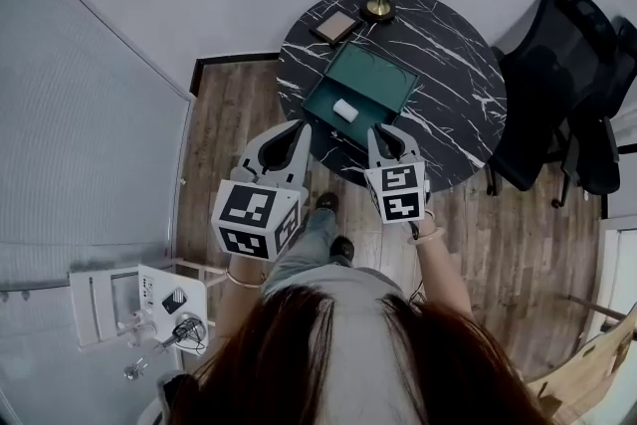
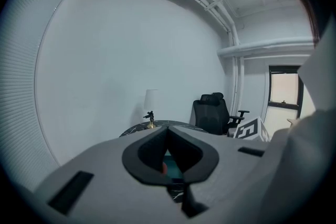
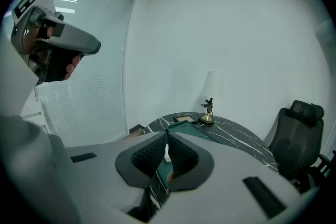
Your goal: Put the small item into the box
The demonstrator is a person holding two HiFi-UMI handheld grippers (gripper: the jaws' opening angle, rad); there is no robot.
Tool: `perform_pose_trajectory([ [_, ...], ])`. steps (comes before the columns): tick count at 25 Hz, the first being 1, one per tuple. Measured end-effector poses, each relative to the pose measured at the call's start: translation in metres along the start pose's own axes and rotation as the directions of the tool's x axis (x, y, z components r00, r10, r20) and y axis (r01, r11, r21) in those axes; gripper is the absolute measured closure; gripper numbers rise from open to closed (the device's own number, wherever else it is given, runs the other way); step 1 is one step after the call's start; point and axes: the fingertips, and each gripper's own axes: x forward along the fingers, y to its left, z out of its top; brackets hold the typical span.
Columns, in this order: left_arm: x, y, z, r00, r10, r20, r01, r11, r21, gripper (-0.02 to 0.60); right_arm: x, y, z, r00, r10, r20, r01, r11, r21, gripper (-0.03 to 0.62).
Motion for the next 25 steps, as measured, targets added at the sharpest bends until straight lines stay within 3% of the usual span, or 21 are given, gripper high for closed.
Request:
perform_pose_trajectory([
  [9,-0.026,-0.022,0.004,0.999,0.001,0.032,-0.002,1.000,0.022,0.574,-0.053,0.006,0.025,0.991,-0.024,0.129,0.015,0.997,0.073,0.568],
  [25,-0.038,-0.037,0.021,0.998,-0.001,0.066,-0.003,0.998,0.065,0.574,-0.132,0.012,0.090,0.942,-0.073,0.329,0.050,0.996,0.077,0.569],
])
